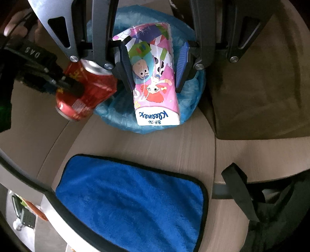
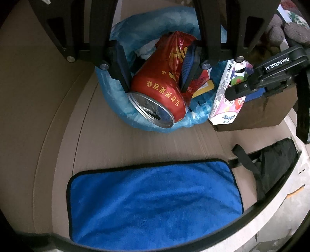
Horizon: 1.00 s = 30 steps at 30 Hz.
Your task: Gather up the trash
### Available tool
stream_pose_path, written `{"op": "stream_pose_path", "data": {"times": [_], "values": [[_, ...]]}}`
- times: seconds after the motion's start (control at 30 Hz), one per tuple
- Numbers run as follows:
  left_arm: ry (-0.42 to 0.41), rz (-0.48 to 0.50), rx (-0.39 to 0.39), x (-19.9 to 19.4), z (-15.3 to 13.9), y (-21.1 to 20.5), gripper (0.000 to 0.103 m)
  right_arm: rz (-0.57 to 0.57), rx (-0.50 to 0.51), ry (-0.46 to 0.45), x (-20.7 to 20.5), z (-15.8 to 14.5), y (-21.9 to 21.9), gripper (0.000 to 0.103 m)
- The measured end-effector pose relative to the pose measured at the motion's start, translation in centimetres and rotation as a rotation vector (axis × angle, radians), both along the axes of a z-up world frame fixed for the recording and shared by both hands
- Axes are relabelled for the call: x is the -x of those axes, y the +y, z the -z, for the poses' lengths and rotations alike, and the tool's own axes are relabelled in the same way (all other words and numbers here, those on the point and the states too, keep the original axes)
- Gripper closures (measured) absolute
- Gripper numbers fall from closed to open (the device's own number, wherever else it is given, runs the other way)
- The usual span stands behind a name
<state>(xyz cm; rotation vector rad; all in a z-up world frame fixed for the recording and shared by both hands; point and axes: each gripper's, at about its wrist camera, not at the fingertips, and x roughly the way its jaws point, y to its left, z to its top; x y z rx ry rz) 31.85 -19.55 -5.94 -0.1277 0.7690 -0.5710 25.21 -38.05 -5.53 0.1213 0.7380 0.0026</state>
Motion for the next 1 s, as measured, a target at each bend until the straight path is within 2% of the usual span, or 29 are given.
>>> {"op": "stream_pose_path", "data": {"times": [0.1, 0.2, 0.3, 0.33, 0.53, 0.67, 0.77, 1.0], "values": [[0.003, 0.021, 0.042, -0.2, -0.1, 0.1, 0.058, 0.007, 0.0, 0.015, -0.5, 0.3, 0.1, 0.056], [-0.002, 0.027, 0.067, -0.4, -0.2, 0.4, 0.048, 0.022, 0.009, 0.018, -0.6, 0.6, 0.0, 0.055], [-0.021, 0.008, 0.085, -0.1, -0.6, 1.0, 0.034, 0.027, 0.01, 0.019, -0.3, 0.5, 0.1, 0.05], [-0.023, 0.001, 0.091, 0.0, -0.7, 1.2, 0.033, 0.025, 0.006, 0.017, -0.2, 0.5, 0.1, 0.047], [-0.061, -0.071, 0.085, 2.5, -2.5, 3.7, 0.023, 0.032, -0.032, -0.007, 2.0, -1.2, 0.5, 0.047], [-0.106, -0.119, 0.031, 7.0, -4.0, 6.6, 0.014, -0.007, -0.067, -0.047, 5.5, -3.3, 2.4, 0.047], [-0.147, -0.127, -0.052, 12.1, -4.9, 8.9, 0.014, -0.052, -0.076, -0.073, 9.0, -4.5, 4.4, 0.047], [-0.177, -0.131, -0.154, 21.1, -5.5, 12.5, 0.014, -0.077, -0.08, -0.102, 17.6, -4.6, 8.6, 0.043]]}}
